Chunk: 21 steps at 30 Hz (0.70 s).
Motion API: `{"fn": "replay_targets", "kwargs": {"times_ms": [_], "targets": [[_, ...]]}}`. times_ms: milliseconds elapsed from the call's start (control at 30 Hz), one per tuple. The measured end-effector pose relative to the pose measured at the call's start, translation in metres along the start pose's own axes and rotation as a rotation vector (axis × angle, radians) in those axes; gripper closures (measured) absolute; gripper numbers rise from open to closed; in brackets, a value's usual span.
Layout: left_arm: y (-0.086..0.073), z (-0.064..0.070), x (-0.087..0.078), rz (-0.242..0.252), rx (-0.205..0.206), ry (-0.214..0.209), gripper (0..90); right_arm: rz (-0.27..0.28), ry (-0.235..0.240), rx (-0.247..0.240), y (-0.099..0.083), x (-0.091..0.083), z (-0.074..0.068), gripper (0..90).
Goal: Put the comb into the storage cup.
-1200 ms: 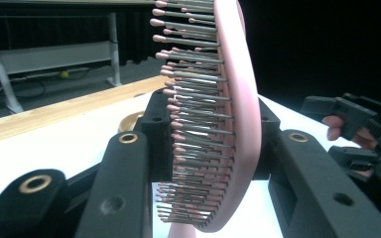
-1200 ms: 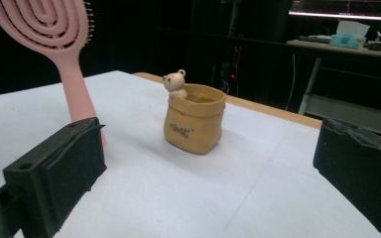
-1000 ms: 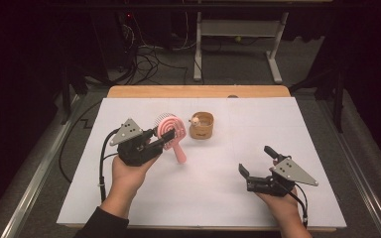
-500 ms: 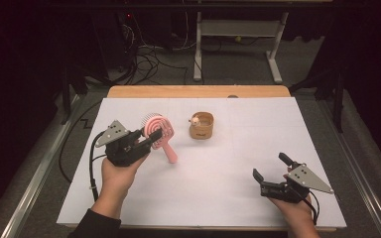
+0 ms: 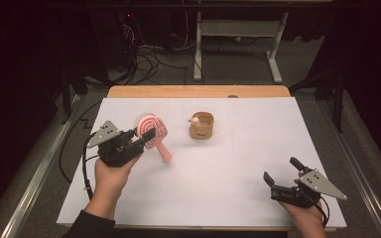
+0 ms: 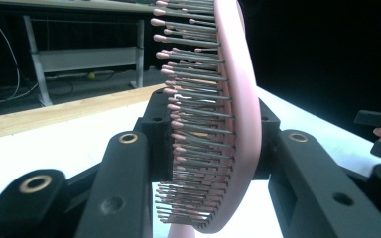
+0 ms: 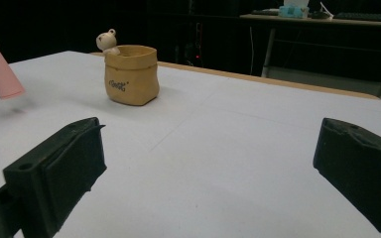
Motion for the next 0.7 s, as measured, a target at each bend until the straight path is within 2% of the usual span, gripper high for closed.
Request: {"fn": "replay_targets", "kwargs": {"times_ms": [133, 300, 500, 633, 700], "targets": [[0.002, 0.002, 0.004, 0.003, -0.025, -0.004, 63.0, 0.003, 0.023, -0.015, 0.002, 0.006, -0.004, 0.3], [0.002, 0.009, 0.011, 0.001, -0.036, -0.012, 63.0, 0.027, 0.015, -0.015, 0.006, 0.007, -0.005, 0.3], [0.011, 0.017, 0.009, 0.024, -0.024, -0.027, 63.0, 0.024, 0.016, -0.016, 0.007, 0.01, -0.005, 0.3], [0.018, 0.017, 0.011, 0.027, -0.032, -0.024, 63.0, 0.024, 0.014, -0.008, 0.006, 0.011, -0.005, 0.3], [0.02, 0.018, 0.013, 0.023, -0.023, -0.015, 63.0, 0.024, 0.013, -0.016, 0.007, 0.011, -0.005, 0.3]]}}
Point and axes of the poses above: each handheld gripper's, and its own axes: x roughly forward along the jaws, y roughly out of its top, z roughly to its right, the point moved 3 cm from there along x, roughly forward along the jaws, and after that the axes turned 13 degrees about y, right-handed, at the moved point
